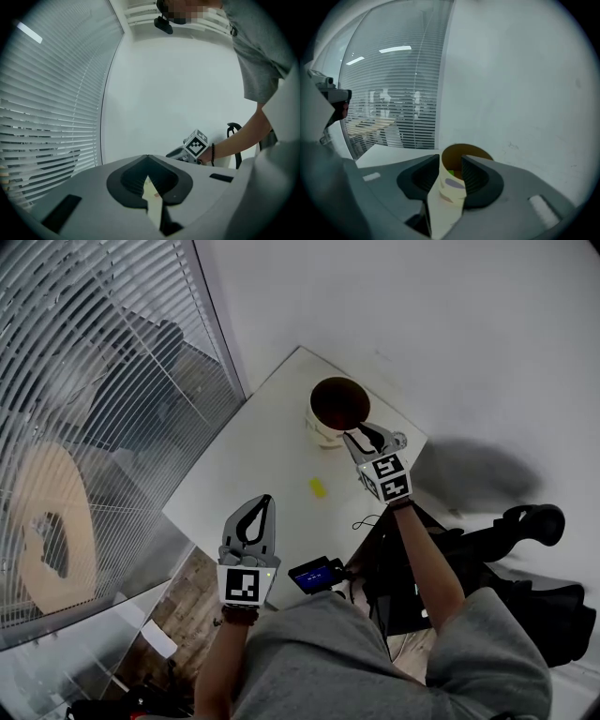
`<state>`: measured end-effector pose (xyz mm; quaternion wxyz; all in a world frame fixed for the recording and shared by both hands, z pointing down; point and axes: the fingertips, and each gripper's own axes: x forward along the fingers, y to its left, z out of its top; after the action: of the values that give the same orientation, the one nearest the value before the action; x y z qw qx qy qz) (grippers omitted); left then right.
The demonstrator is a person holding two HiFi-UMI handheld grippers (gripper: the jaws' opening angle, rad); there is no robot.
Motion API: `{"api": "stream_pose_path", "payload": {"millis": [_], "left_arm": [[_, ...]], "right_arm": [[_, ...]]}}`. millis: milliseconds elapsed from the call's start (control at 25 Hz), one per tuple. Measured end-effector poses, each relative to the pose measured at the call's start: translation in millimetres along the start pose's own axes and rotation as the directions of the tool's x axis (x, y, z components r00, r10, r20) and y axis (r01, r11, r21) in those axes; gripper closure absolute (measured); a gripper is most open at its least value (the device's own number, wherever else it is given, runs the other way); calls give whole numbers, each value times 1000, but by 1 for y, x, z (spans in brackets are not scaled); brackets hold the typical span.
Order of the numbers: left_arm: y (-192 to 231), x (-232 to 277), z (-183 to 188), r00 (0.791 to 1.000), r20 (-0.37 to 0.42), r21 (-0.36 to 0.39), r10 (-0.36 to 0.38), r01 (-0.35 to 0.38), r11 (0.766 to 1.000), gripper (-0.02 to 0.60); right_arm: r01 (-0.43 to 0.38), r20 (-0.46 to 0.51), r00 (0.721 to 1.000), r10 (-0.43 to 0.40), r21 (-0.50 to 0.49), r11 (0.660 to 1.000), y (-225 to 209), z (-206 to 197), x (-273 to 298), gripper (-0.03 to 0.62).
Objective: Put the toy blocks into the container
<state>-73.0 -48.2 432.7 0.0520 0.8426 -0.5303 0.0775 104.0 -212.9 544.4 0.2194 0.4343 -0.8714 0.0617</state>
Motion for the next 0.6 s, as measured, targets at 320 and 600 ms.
{"api": "stream_pose_path", "payload": {"millis": [320, 600], "left_arm": [[-9, 10, -4, 1000, -10, 9, -24, 24, 1000, 574], [-8, 11, -4, 1000, -17, 10, -20, 20, 1000, 574]], "right_arm": [[-92, -51, 994, 92, 0, 996, 59, -45, -14, 441], [-129, -119, 984, 131, 24, 991, 85, -81, -5, 441]]}}
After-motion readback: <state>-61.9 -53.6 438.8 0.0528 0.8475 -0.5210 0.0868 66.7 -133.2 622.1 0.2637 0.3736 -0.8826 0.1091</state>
